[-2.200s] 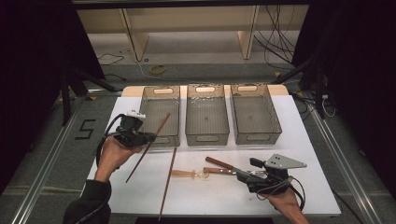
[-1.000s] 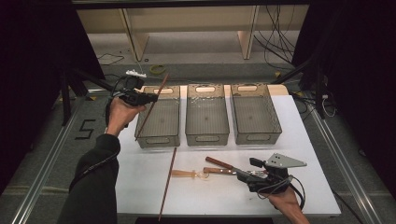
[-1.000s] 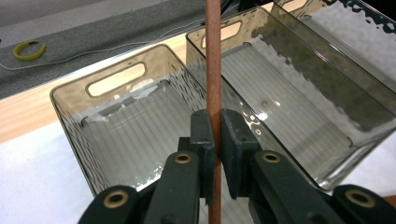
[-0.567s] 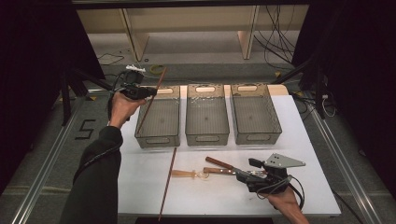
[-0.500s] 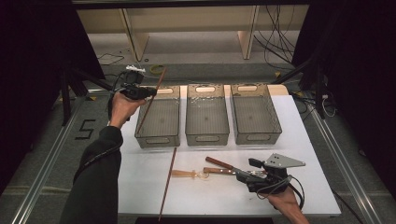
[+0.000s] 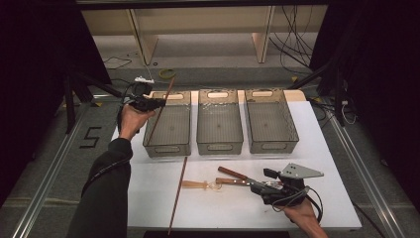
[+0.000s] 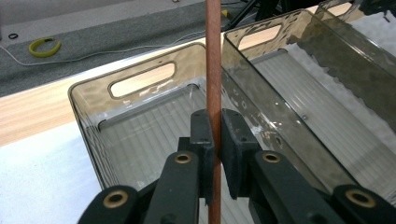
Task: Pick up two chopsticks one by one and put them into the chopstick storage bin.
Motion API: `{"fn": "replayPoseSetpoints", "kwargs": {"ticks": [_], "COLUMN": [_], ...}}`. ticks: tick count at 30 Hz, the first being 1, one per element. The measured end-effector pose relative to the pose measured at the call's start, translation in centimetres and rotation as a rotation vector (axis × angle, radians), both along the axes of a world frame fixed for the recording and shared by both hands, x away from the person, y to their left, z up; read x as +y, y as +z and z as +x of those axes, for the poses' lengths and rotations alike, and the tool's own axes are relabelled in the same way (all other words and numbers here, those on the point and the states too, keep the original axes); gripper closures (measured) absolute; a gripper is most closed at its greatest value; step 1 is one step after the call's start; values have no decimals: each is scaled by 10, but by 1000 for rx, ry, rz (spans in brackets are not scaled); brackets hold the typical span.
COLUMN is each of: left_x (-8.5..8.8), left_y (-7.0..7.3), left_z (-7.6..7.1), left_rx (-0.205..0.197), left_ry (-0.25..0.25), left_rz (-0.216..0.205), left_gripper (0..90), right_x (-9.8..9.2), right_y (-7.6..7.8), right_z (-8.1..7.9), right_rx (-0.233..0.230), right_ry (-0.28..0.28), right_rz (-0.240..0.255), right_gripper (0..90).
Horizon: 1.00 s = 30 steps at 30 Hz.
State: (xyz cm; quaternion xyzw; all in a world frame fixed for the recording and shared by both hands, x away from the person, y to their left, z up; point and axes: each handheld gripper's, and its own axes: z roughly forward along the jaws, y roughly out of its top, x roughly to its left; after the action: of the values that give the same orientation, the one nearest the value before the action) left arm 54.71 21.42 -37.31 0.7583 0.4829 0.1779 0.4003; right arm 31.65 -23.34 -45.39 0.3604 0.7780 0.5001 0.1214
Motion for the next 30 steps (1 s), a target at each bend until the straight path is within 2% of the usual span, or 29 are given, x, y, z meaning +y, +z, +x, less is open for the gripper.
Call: {"fn": "replayPoseSetpoints", "kwargs": {"ticks": [8,19,20,23,24,26,27,30], "left_x": [-2,-6,-6,-4,-3,-2,-2,-1], "left_y": [-14,-25,-25,-22,-21,-18,-16,-10], "left_z": [0,3,4,1,-1,-5,-7,-20], "left_rx": [30,90,105,102,106,117,122,140], "left_ry": [7,25,33,47,53,51,49,52], "left_rz": [-16,-7,-13,-17,-21,-22,-21,-35], "left_gripper": [830,804,759,626,542,481,481,380], "right_x": [0,0,0,-1,-1,-1,-1,0], "right_y": [0,0,0,0,1,1,1,0], "right_z": [0,0,0,0,0,0,0,0], "right_rx": [0,1,1,3,2,1,1,3], "right_ry": [1,2,2,2,1,0,0,-2], "right_rz": [-3,3,3,4,4,4,4,2], "right_gripper": [234,234,234,234,234,234,234,234]}}
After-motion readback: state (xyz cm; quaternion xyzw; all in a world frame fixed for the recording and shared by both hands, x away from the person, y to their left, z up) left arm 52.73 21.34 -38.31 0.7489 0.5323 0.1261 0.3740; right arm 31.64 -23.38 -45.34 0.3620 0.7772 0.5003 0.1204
